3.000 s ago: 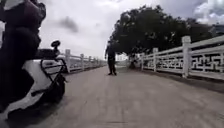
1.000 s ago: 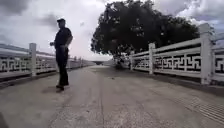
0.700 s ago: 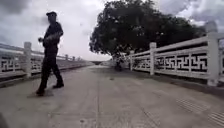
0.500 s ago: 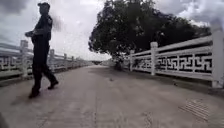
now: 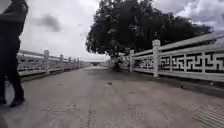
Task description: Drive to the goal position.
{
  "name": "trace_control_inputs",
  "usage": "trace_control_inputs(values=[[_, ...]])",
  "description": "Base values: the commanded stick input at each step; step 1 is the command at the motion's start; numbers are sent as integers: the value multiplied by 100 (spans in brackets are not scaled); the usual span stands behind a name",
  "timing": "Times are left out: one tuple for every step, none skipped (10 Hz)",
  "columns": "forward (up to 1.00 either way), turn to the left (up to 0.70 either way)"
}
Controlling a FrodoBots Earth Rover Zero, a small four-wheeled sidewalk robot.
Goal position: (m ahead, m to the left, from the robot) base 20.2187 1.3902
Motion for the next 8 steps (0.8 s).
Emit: trace_control_inputs(values=[[70,0],[70,0],[70,0],[70,0],[70,0],[70,0],[70,0],[70,0]])
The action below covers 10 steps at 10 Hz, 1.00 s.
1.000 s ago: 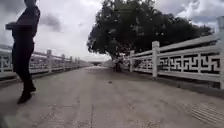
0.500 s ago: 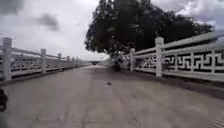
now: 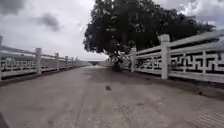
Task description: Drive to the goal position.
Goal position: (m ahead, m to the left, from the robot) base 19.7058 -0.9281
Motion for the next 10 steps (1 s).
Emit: trace_control_inputs(values=[[70,0],[70,0],[70,0],[70,0],[70,0],[70,0],[70,1],[70,7],[70,14],[70,14]])
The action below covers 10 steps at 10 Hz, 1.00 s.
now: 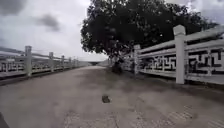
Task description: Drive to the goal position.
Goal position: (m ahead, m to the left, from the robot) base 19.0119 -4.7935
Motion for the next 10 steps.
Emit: trace_control_inputs(values=[[70,14],[70,14],[70,0],[70,0],[70,0],[70,0],[70,0],[70,0],[70,0],[70,0]])
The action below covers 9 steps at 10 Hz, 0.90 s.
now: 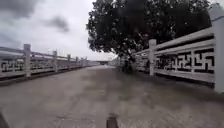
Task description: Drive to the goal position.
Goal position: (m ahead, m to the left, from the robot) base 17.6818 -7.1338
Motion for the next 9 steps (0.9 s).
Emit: trace_control_inputs(values=[[70,0],[70,0],[70,0],[70,0],[70,0],[70,0],[70,0],[70,0],[70,0]])
